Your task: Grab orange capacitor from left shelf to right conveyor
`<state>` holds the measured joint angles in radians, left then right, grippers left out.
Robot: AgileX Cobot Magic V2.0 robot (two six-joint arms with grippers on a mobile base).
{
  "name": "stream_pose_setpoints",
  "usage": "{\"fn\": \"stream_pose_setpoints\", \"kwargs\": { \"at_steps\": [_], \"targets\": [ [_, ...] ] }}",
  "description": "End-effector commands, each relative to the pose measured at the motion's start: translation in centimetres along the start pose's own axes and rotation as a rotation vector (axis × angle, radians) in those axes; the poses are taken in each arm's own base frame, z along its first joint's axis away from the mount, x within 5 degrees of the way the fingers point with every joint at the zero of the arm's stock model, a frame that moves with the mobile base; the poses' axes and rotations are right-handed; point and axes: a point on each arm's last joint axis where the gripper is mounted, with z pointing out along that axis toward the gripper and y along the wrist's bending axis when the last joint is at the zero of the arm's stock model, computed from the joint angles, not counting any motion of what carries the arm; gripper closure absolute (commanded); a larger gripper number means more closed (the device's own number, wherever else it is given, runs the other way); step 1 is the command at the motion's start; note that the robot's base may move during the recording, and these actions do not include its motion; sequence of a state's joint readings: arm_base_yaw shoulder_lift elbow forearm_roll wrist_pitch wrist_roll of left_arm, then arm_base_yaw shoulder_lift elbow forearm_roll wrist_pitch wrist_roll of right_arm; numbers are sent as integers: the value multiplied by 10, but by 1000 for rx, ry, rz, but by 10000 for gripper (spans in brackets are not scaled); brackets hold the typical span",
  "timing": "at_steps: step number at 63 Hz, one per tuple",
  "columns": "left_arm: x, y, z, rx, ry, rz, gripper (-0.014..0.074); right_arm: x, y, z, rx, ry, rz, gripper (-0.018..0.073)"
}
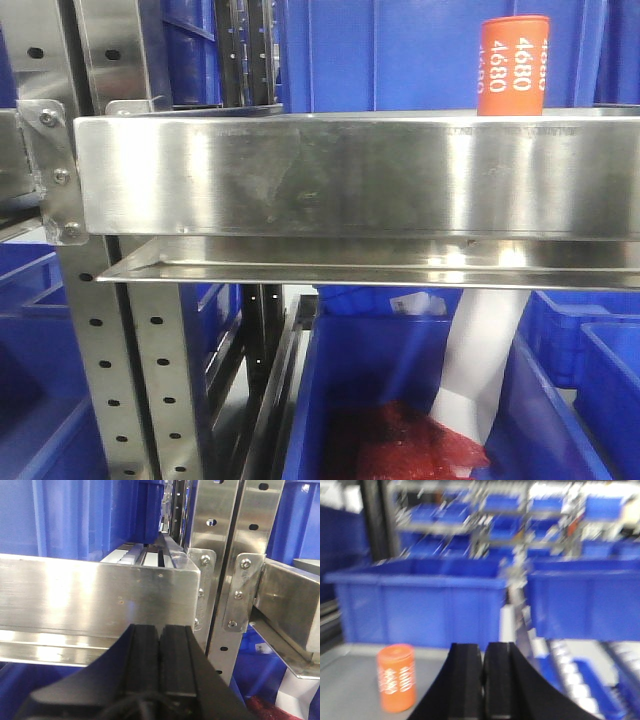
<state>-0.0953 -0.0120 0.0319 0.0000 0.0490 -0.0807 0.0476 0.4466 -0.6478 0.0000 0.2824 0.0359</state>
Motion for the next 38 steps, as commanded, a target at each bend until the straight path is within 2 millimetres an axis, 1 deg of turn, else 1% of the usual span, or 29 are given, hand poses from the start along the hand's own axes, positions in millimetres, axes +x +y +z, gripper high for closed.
{"fn": "stream_pose_setpoints", "kwargs": {
  "at_steps": [1, 4, 13, 17, 26, 38],
  "targets": [
    [-11, -1, -2, 16, -110, 0, 701, -18, 6, 19, -55, -17, -9, 232],
    [-11, -1, -2, 16, -110, 0, 701, -18, 11, 29, -85, 16, -10, 146],
    [-11, -1, -2, 16, -110, 0, 701, -10, 24, 60, -157, 136, -20, -62],
    [-11, -1, -2, 16, -110, 0, 701, -3, 32, 75, -188, 193, -27, -53],
    [-11, -1, -2, 16, -110, 0, 701, 7, 46, 103, -229, 205, -32, -57],
    [-11, -1, -2, 16, -110, 0, 701, 25, 53, 137, -230, 208, -32, -57]
  ]
}}
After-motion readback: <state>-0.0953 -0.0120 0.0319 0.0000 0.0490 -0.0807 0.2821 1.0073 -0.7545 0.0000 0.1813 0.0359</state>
